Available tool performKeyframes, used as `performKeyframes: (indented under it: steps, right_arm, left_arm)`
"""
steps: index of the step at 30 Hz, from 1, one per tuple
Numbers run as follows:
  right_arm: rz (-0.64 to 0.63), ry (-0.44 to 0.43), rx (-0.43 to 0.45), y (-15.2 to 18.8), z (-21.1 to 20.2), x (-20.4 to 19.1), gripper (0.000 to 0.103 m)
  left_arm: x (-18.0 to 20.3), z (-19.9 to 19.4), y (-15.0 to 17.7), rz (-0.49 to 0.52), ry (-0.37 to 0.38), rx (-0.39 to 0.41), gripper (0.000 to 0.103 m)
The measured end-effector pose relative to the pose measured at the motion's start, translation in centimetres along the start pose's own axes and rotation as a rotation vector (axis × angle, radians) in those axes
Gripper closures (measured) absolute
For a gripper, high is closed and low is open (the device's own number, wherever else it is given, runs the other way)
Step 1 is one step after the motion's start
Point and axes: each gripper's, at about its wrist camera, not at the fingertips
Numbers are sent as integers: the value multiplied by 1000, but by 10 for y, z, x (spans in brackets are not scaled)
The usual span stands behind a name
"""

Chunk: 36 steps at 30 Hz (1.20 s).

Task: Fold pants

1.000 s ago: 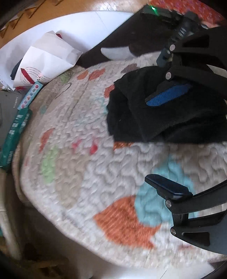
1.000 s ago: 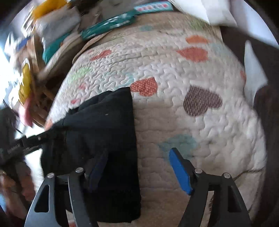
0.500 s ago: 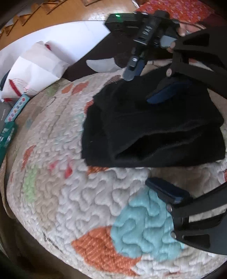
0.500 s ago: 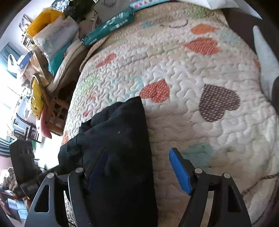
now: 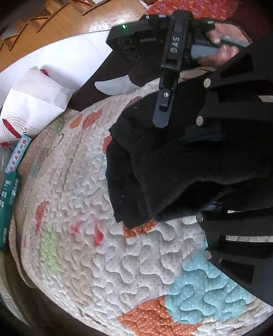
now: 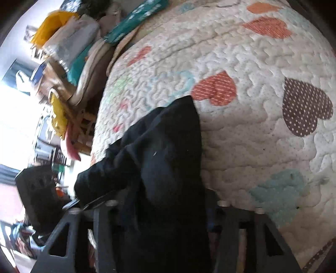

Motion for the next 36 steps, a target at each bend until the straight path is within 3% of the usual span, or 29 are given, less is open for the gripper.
performKeyframes:
  steps: [5,11,19,26,36]
  right_arm:
    - [-76,17,32,-1,-14,-23,65]
    - [-145,11,62,-9,-26,-44,66]
    - [-225,42,79,-13,-24,-63,66]
    - [-216,18,97,-14,-32,-65,66]
    - [-213,70,135,-58,-38,-60,66]
  left_arm:
    - [10,-16,-3,23,-14,43,66]
    - [8,-35,-14,3,-10,101,66]
    - [5,-41,-18,1,-44,121,66]
    - [15,-51,-31,11,-52,129,66]
    - [37,-17,-79,67,-117,108,66]
Point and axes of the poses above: each gripper's, at about its wrist camera, not at the fingertips, and z roughly the way its jaws point, x to its right, y to its underside, and after that the axes turned 5 degrees about x, right-handed
